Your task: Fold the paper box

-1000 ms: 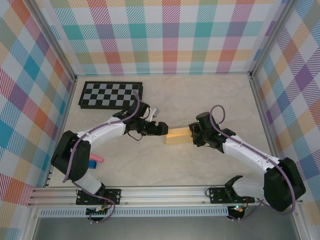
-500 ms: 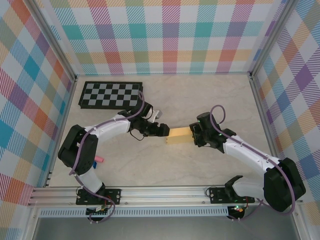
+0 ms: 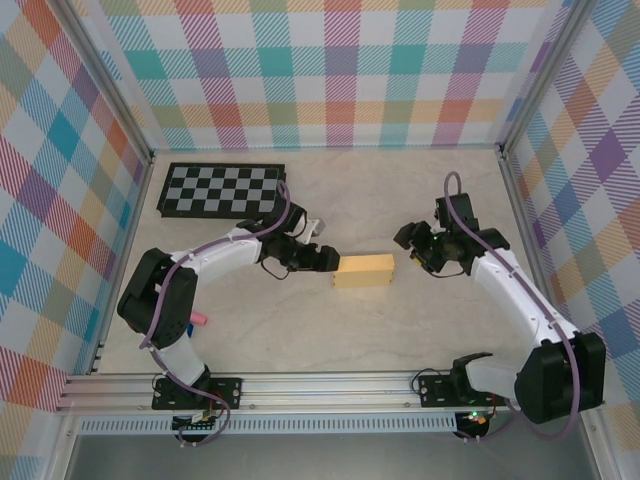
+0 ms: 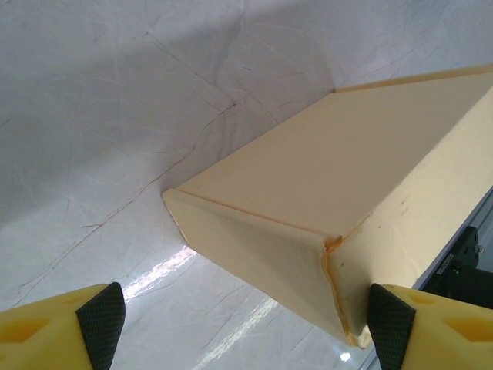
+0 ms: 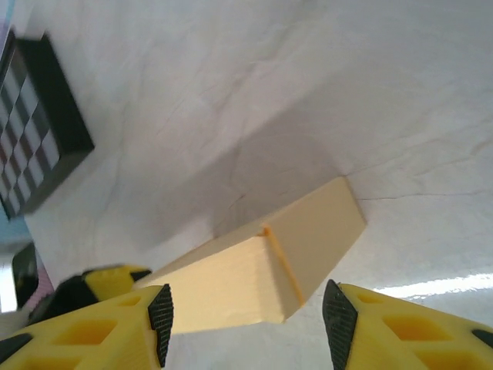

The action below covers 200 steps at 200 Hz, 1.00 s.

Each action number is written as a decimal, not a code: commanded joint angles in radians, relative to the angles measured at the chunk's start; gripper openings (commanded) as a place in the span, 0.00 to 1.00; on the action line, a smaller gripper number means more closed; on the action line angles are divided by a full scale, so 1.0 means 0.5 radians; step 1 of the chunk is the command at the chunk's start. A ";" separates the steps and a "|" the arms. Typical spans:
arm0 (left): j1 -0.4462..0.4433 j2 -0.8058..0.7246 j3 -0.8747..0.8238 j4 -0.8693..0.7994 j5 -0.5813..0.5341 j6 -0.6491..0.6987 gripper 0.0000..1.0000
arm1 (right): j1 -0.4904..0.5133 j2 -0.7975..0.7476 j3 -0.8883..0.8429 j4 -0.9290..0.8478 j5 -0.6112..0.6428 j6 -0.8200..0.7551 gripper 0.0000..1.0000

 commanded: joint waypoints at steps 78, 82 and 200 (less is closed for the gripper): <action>-0.023 0.122 -0.034 -0.230 -0.273 0.053 0.83 | -0.081 0.195 -0.436 0.257 -0.254 -0.282 0.54; -0.023 0.122 -0.034 -0.231 -0.272 0.052 0.83 | -0.086 0.196 -0.447 0.262 -0.263 -0.285 0.54; -0.023 0.139 -0.022 -0.245 -0.286 0.056 0.83 | -0.208 0.132 -0.361 0.219 -0.431 -0.434 0.51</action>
